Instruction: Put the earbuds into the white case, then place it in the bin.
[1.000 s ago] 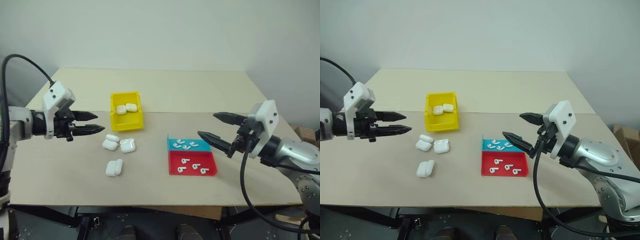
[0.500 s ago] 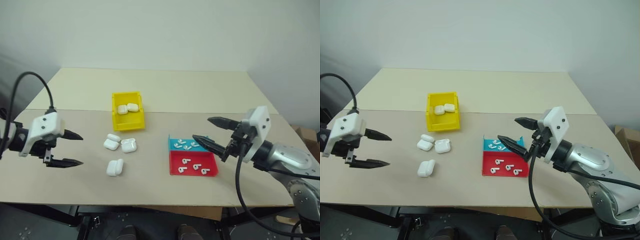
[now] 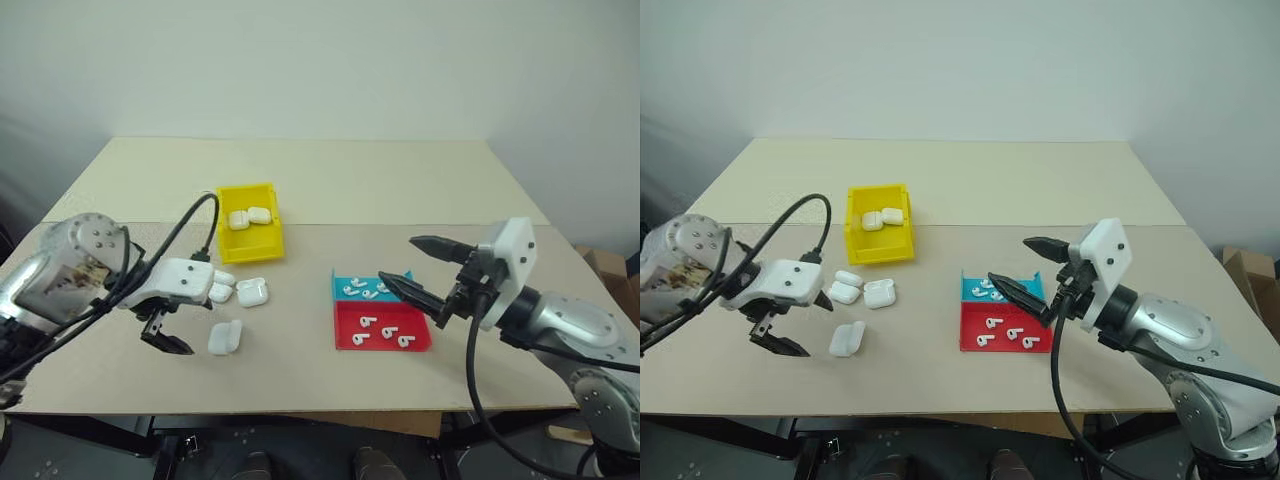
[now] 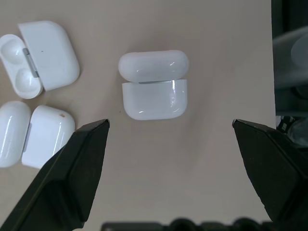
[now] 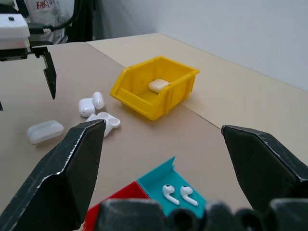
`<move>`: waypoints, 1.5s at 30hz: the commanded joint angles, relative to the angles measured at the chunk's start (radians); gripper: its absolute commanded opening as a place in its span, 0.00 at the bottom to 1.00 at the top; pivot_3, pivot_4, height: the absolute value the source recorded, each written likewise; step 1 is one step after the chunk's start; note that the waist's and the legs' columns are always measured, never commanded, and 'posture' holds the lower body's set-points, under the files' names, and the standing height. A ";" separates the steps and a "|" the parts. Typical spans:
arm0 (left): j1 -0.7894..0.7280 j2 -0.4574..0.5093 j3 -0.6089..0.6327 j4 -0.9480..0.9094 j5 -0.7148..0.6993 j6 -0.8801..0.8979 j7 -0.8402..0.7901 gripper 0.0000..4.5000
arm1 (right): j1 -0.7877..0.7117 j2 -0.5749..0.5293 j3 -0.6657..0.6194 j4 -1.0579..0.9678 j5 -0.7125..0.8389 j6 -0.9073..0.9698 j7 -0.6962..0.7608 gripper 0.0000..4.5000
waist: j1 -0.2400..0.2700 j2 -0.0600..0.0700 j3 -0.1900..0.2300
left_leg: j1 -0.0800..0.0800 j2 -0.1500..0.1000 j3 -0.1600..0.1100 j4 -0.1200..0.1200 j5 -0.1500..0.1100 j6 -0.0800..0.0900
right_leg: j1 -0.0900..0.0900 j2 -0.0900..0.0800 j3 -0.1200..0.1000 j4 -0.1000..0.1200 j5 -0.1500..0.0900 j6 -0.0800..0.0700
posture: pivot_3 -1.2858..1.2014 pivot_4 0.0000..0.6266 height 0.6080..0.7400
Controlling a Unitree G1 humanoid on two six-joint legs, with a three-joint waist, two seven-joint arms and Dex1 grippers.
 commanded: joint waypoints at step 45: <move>0.008 -0.260 -0.098 0.058 0.355 0.060 0.048 0.63 | 0.049 -0.007 -0.024 -0.100 0.026 0.001 -0.053 1.00 | 0.009 0.003 -0.003 | 0.003 -0.001 -0.001 0.002 0.000 0.001 | 0.004 0.000 0.000 0.002 0.000 0.001 | 0.52 0.24 1.00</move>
